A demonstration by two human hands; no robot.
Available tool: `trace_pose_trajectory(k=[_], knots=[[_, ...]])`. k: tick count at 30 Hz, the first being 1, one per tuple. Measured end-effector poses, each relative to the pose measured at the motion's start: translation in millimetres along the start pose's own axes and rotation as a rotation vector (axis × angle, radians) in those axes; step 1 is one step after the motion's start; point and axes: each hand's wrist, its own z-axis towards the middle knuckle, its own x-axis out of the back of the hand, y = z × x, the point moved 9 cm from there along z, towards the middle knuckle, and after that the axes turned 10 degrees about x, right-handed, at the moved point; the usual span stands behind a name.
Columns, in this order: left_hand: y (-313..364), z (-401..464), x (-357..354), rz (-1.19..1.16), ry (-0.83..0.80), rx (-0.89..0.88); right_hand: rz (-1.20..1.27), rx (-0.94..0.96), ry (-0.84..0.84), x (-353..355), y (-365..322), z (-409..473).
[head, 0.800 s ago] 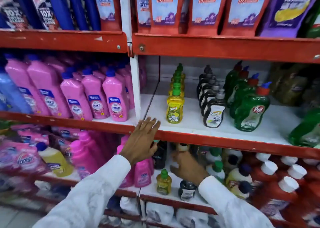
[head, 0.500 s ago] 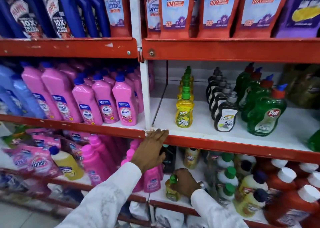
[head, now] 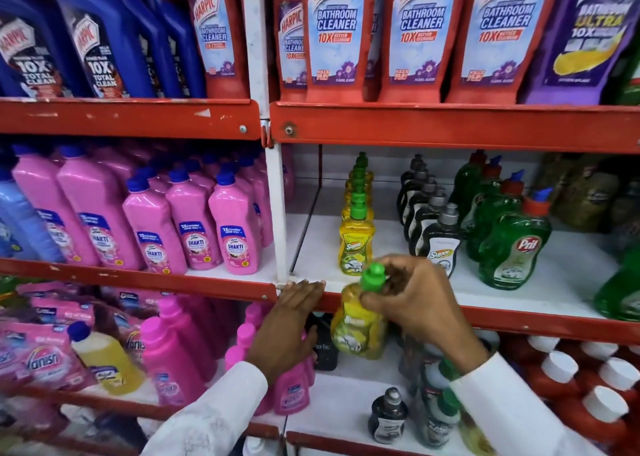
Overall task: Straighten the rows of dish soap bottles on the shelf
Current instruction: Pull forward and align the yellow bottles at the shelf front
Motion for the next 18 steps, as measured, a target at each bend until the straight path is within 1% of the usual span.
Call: trace_pose_trajectory(k=[3,6,9,15,18], knots=[[2.8,-1.3,0.6,0.020,0.027,-0.016,-0.015,0.088,0.062,25.9,-30.8,26.5],[2.8,-2.8,0.5,0.021,0.041,-0.014,-0.043,0.109,0.098,32.6,-39.3,51.9],[3.1,-4.2,0.4,0.028,0.046,-0.004,-0.088,0.080,0.120,26.2,-30.0,74.0],[1.9,-4.0,-1.3,0.015,0.016,0.039,-0.192,0.022,0.057,5.7,-2.2,94.8],[2.5,-4.0,-2.7,0.023,0.004,0.045,-0.208,-0.011,0.061,2.7,8.9,96.5]])
